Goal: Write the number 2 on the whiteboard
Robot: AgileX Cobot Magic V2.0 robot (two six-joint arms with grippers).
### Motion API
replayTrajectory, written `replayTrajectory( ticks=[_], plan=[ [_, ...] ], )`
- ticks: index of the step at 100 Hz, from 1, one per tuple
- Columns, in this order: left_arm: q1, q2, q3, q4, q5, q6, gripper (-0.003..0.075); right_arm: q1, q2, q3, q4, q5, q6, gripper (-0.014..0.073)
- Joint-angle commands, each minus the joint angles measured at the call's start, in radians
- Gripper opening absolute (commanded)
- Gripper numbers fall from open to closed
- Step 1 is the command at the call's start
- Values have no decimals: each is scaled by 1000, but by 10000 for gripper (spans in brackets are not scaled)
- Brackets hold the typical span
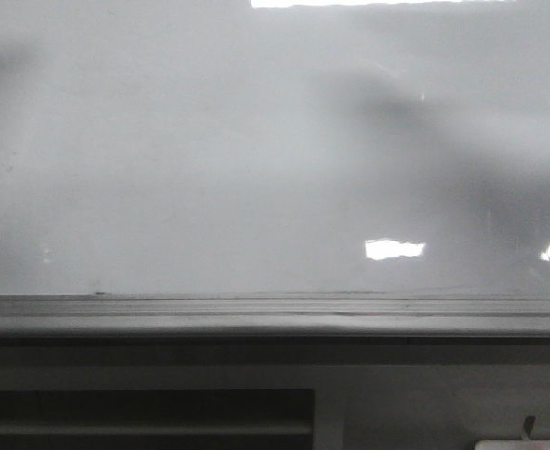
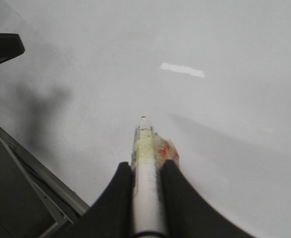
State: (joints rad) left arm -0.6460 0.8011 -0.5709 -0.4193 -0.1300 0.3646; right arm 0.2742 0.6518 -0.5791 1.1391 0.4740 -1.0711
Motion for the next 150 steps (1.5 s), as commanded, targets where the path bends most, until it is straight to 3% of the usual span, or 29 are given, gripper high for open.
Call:
replayTrajectory(
  ticks=[1,26,42,72,101,150],
  plan=[
    [76,6,-27,-32,-95,2,-20,1,6,-27,40,-29,-25,-55],
    [304,-22,-26,-42,-64,2,-20,1,62,-37,76,-3,-96,-55],
    [299,-57,-26,-32,15,2,-20,9,140,-80,183,11,-211,-55],
    [296,-78,-26,-32,38,2,-20,82,303,-143,274,-16,-330,-55],
    [296,-78,-26,-32,60,2,-20,189,347,-175,274,-131,-357,-55],
    [296,-78,-26,-32,60,2,-20,202,379,-195,286,-278,-355,-55]
  ],
)
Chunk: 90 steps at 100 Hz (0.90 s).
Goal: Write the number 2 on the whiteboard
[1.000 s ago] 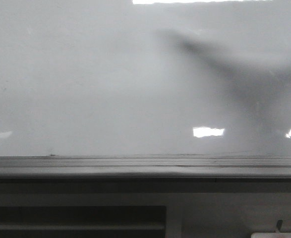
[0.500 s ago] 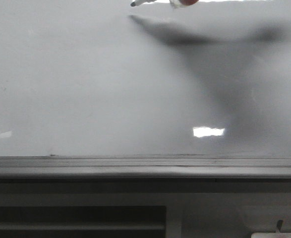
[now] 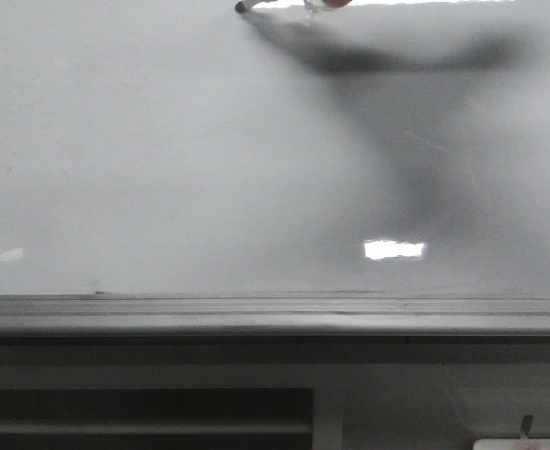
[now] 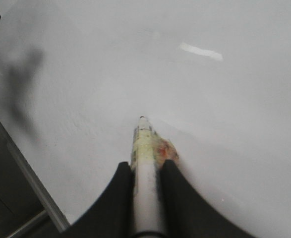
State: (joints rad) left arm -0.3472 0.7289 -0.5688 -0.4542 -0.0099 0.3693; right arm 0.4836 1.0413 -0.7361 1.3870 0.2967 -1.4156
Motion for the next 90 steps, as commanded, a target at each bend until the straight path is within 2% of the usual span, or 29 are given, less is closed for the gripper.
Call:
replayTrajectory(
  ticks=[1,34,60,90],
  plan=[
    [-2,-6,-28,3,-60,-3,-20,-8,-13,-36,38,-101,-10,-55],
    [-2,-6,-28,3,-60,-3,-20,-8,-118,33,38,-215,7,-55],
    [-2,-6,-28,3,-60,-3,-20,-8,-187,138,76,-241,7,-55],
    [-2,-6,-28,3,-60,-3,-20,-8,-139,178,99,-85,7,-55]
  ],
)
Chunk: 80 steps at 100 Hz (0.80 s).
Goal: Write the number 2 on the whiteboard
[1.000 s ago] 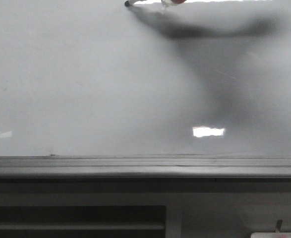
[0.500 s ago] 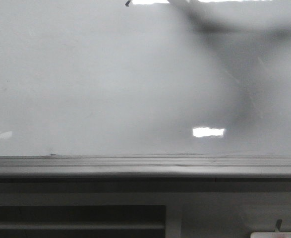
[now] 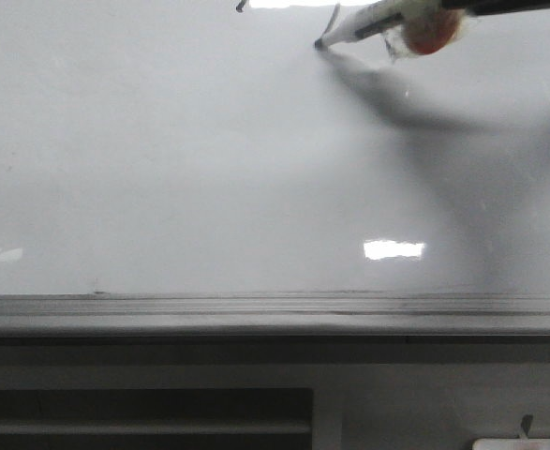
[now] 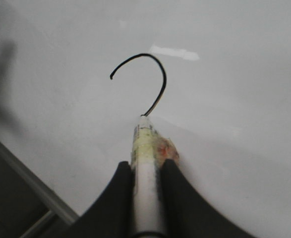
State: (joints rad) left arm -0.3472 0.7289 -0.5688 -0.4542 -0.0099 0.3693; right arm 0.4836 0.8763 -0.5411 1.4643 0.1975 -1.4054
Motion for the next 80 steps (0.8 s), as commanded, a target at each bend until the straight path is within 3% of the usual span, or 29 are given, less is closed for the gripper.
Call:
replayTrajectory(
  ticks=[1,39,80],
  plan=[
    [-2,-6,-28,3,-60,-3,-20,-8,29,-17,22,17,-4,-55],
    [-2,-6,-28,3,-60,-3,-20,-5,122,-17,28,123,-4,-55],
    [-2,-6,-28,3,-60,-3,-20,-5,-50,93,7,-37,60,-55]
  ],
)
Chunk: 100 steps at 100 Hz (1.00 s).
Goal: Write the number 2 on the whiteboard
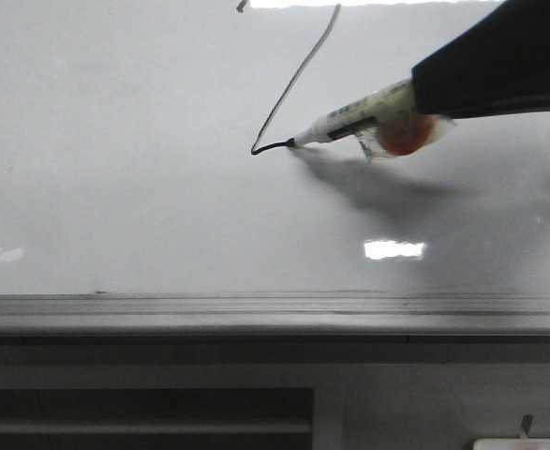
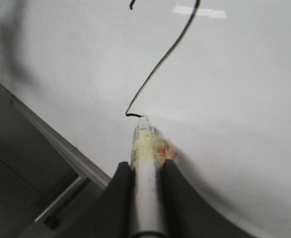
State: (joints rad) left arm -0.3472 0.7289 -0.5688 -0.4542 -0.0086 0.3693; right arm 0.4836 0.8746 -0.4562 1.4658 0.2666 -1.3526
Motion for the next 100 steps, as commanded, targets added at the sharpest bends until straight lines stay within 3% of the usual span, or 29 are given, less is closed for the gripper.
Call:
replayTrajectory(
  ticks=[1,27,52,76,100],
  plan=[
    [-2,-6,-28,3,-61,-3,-20,-5,-57,15,6,-106,7,-55],
    [-2,-6,-28,3,-61,-3,-20,-5,-169,70,12,-119,58,-55],
    [-34,-6,-28,-14,-61,-3,-20,-5,-194,50,17,90,98,-55],
    [-251,-6,-28,30,-68,-3,-20,-5,-167,-106,-18,89,98,-55],
    [-521,2,-41,114,-60,-3,-6,-5,11,-234,-70,310,98,-55]
  ],
)
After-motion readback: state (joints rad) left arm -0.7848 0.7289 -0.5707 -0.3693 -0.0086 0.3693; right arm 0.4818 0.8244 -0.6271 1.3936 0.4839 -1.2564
